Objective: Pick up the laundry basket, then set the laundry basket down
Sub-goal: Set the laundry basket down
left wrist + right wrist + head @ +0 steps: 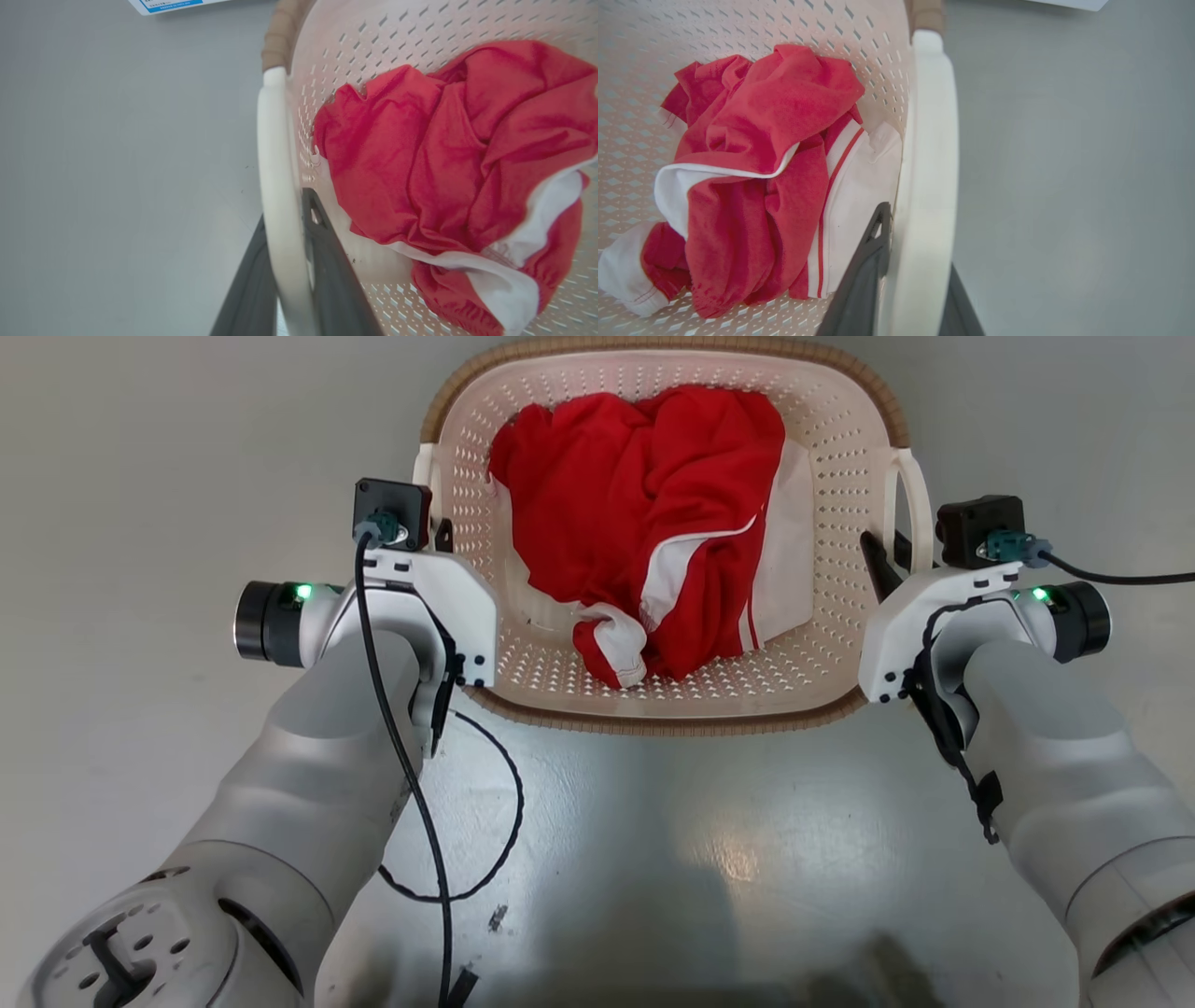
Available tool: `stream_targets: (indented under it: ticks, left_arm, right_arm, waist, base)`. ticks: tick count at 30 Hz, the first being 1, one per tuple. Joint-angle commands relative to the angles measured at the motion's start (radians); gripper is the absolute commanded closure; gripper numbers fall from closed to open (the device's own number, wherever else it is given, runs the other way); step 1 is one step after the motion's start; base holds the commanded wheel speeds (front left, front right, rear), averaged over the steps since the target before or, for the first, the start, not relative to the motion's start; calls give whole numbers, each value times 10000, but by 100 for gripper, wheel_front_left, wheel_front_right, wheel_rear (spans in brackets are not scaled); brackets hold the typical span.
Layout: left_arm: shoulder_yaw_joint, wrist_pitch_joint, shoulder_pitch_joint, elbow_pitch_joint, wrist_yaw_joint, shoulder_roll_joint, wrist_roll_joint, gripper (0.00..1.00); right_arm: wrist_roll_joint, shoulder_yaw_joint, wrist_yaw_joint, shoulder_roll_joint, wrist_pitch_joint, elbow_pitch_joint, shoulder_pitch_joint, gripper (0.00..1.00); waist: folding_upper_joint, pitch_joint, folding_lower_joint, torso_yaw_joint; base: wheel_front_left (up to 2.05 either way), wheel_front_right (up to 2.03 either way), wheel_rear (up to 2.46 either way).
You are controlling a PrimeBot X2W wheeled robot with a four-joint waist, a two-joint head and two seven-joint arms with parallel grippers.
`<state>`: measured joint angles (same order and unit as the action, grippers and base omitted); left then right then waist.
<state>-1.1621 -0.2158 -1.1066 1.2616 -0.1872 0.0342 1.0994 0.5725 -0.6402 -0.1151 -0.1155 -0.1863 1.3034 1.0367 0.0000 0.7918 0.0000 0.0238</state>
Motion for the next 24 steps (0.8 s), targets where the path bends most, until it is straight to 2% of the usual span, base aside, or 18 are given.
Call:
stream_targets:
  ticks: [1, 24]
  left_arm:
    - [119, -144, -334, -5, -126, 175, -128, 100]
    - [13, -149, -991, 221, -143, 167, -201, 100]
  right_arm:
    - [-226, -108, -156, 214, -190, -129, -247, 100]
    - [-738, 729, -156, 226, -376, -127, 314, 100]
  waist:
    - [0, 320, 0, -5]
    - [0, 1244, 0, -100]
  base:
    - [0, 0, 0]
    - [0, 0, 0]
